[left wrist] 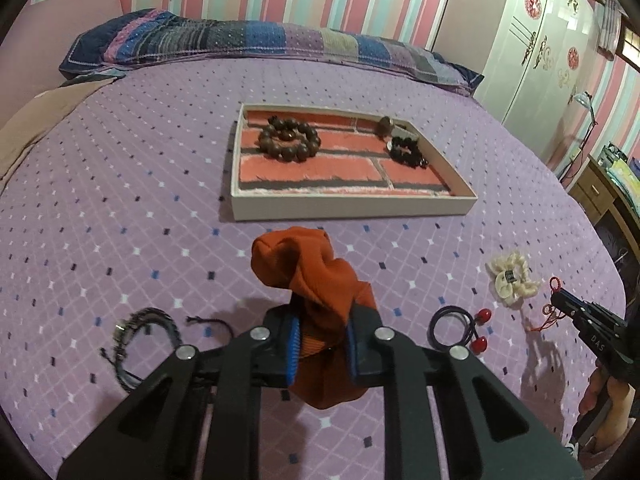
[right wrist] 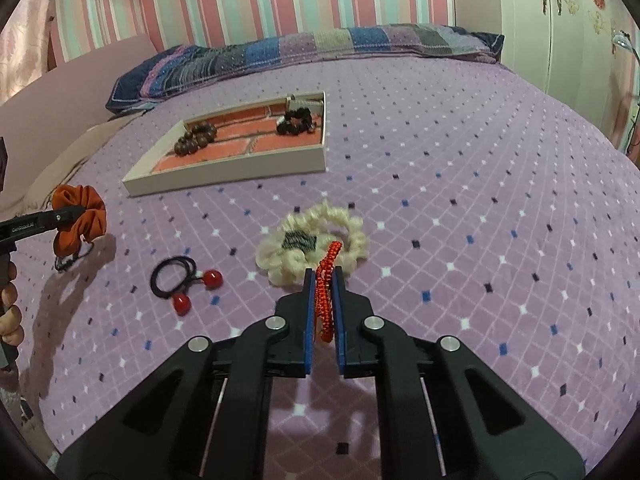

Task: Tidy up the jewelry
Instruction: 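Carry the cord bracelet with the right tool while the left tool carries the scrunchie to the tray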

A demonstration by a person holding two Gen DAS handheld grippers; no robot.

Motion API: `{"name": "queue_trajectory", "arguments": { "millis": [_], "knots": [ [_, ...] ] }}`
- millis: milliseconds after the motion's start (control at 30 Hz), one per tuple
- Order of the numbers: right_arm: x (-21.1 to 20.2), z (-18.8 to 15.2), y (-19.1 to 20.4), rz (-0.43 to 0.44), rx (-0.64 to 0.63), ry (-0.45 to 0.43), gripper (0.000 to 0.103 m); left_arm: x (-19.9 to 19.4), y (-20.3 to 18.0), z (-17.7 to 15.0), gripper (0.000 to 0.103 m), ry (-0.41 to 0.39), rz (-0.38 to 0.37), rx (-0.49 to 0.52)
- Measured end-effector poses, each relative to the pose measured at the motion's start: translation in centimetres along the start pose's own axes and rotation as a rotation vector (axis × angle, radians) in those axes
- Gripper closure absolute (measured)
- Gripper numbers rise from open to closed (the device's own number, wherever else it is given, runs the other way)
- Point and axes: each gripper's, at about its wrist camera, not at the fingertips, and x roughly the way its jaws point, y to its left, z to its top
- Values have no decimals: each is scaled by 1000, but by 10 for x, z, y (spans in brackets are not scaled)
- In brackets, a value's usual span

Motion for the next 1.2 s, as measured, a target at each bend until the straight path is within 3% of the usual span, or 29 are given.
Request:
{"name": "queue_trajectory", "arguments": {
  "millis": [267, 567, 900, 1200],
  "knots": [
    [-5, 42, 13, 20, -32, -38, 94, -25, 11, 30, 85, -41, 19, 16],
    [16, 118, 23, 59, -52, -74, 94, -33, 30, 78, 85, -59, 27, 43],
    [65, 188, 43, 32, -131, -74, 94, 0, 46, 131, 85, -38, 78, 69],
    [118, 220, 61, 8, -202, -24, 94, 44, 49, 168, 85, -4, 50, 62]
  ]
}}
